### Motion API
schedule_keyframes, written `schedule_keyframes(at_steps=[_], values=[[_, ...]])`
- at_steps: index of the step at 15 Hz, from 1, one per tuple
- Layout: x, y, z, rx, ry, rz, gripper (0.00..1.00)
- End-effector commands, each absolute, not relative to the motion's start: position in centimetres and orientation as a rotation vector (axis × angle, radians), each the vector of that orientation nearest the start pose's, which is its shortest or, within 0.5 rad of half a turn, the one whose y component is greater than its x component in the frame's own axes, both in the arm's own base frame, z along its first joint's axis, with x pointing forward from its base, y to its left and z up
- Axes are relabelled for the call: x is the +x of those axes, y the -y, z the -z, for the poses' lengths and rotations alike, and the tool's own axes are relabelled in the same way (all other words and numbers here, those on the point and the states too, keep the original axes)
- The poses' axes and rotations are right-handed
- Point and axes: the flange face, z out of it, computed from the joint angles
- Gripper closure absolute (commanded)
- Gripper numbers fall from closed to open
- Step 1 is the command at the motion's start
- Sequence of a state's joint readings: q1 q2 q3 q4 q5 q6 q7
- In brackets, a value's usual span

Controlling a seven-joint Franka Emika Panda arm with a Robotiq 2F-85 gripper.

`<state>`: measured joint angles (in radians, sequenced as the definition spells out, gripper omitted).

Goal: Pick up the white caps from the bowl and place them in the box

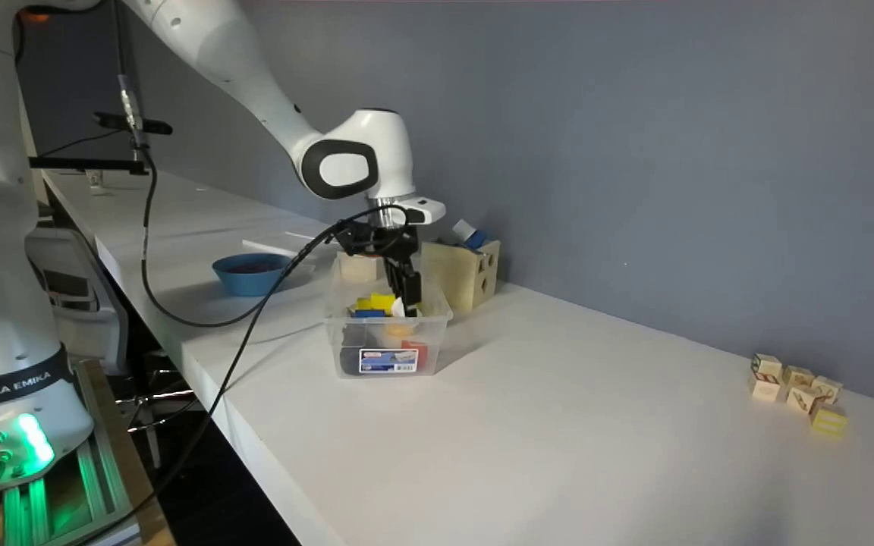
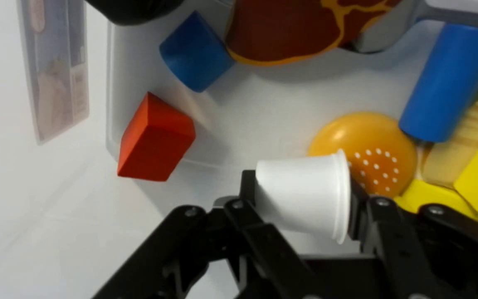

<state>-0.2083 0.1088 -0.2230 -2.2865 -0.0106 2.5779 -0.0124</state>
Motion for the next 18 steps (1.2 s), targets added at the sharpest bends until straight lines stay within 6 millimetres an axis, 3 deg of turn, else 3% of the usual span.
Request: schedule_keyframes(at_steps=[1, 7, 10, 13, 15, 16, 17, 18], values=[[47.8, 23.1, -36.9, -2.996, -0.584, 0.451, 0.76], [48.8, 22.8, -44.2, -2.881, -0.386, 0.754, 0.76], [53.0, 21.5, -46.8, -2.89, -0.324, 0.872, 0.76], [57.6, 18.6, -48.3, -2.919, -0.248, 0.953, 0.76], [59.6, 16.4, -47.9, -2.946, -0.219, 0.944, 0.76], [60.1, 15.9, -47.0, -2.975, -0.2, 0.91, 0.76], [58.3, 16.3, -47.9, -2.937, -0.203, 0.921, 0.76], [58.9, 15.7, -47.3, -2.942, -0.198, 0.907, 0.51]])
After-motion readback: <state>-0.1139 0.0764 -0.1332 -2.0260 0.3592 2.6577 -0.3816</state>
